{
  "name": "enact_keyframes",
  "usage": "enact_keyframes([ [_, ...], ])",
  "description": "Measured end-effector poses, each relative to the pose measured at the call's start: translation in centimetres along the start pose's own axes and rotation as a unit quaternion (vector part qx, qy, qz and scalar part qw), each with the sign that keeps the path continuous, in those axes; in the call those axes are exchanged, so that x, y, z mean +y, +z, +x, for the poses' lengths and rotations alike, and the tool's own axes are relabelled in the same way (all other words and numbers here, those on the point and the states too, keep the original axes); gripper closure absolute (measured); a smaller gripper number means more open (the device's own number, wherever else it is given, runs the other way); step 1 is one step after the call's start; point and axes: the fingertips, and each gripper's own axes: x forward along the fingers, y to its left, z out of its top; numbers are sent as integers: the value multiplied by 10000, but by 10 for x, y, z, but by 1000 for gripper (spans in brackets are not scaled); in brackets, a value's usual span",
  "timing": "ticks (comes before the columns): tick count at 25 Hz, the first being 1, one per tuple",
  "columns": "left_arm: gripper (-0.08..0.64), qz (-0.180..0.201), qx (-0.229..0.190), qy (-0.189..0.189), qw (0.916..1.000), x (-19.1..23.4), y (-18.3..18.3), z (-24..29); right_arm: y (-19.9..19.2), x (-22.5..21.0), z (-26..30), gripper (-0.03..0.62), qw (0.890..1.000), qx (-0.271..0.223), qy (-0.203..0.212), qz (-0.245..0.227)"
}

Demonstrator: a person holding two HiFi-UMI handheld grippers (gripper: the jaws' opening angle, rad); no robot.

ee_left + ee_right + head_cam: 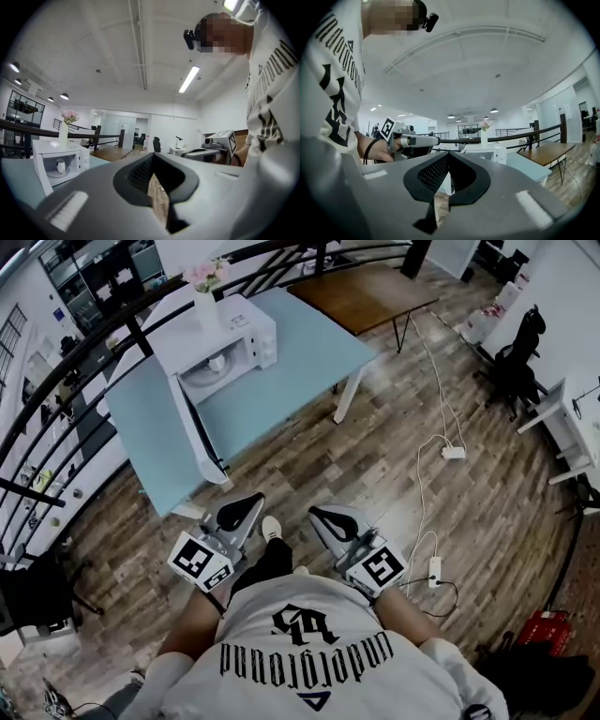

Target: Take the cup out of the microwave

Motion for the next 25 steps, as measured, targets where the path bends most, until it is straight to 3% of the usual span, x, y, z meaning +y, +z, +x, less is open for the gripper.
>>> enact_keyframes([
  [13, 510, 9, -19, -62, 10000, 109, 6, 56, 2, -74, 93, 589, 9995, 224, 14, -217],
  [25, 509, 15, 41, 214, 9998, 232, 21, 64, 9, -112, 228, 589, 9967, 401, 657, -257],
])
